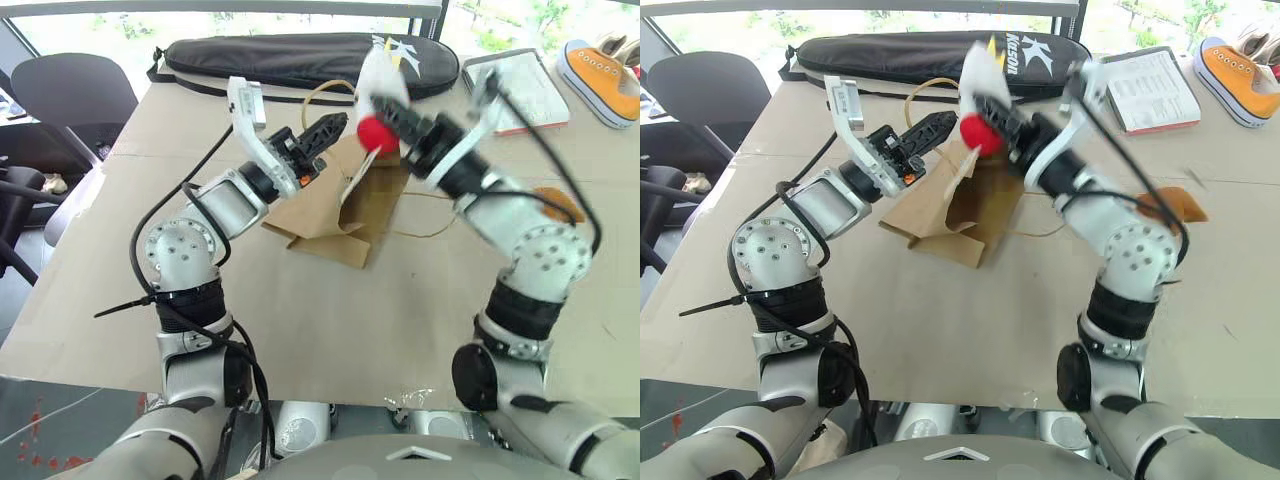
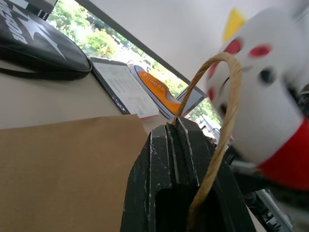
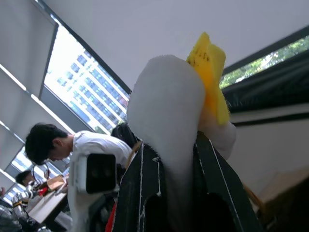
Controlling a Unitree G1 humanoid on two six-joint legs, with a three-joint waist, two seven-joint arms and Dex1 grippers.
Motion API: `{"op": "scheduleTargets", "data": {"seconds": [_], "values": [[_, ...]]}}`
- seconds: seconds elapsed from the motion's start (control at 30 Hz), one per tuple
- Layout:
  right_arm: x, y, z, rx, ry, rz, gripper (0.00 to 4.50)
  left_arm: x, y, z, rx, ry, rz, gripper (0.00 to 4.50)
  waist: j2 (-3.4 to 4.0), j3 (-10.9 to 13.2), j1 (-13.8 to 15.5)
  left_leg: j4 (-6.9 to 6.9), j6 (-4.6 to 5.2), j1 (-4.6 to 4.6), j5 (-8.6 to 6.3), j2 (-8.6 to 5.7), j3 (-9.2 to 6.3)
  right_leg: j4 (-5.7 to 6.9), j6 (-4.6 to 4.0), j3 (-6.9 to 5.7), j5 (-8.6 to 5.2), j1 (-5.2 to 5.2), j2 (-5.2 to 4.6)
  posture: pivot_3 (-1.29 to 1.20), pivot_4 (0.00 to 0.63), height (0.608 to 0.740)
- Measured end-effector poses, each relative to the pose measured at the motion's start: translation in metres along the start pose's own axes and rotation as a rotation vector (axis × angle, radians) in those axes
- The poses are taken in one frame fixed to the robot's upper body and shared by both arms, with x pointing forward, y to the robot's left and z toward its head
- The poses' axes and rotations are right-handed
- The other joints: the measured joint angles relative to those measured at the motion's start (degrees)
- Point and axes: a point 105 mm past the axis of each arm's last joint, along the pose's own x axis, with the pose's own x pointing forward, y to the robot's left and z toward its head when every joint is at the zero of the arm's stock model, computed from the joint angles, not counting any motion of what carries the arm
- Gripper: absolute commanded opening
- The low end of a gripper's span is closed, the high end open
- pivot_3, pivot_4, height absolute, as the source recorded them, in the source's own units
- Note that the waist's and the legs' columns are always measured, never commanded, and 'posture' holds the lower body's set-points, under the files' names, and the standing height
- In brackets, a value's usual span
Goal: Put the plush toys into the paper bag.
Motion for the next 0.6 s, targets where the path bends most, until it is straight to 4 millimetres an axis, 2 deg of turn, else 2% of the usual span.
{"op": "scheduleTargets", "data": {"seconds": [0.07,0.17,0.4,0.6], "values": [[-0.006,-0.013,-0.023,0.026,0.054,-0.038,0.05,-0.002,0.001,0.005,-0.028,-0.026,0.012,0.00,0.00,0.0,-0.1,0.00,-0.01,0.01,0.01,0.04,-0.01,0.03,0.00,0.00,0.00,-0.02,0.04,0.00,0.150,0.740],[-0.009,-0.026,-0.040,0.065,0.079,-0.066,0.05,-0.005,0.001,0.010,-0.065,-0.057,0.017,0.00,0.01,0.0,-0.3,0.00,-0.03,0.07,0.02,0.08,-0.01,0.08,-0.01,0.02,0.00,-0.02,0.11,0.00,0.150,0.740],[-0.003,-0.027,-0.063,0.068,0.163,-0.033,0.05,-0.005,-0.001,0.013,-0.093,-0.071,0.025,0.00,0.00,0.0,-0.2,-0.01,-0.03,0.07,0.02,0.06,-0.02,0.04,-0.01,0.01,-0.01,0.00,0.13,0.00,0.150,0.740],[0.000,-0.033,-0.078,-0.007,0.275,-0.025,0.05,-0.005,-0.008,0.011,-0.093,-0.059,-0.002,0.00,0.00,0.0,-0.2,-0.01,-0.03,0.07,0.02,0.06,-0.02,0.04,-0.01,0.01,-0.01,0.00,0.13,0.00,0.150,0.740]]}}
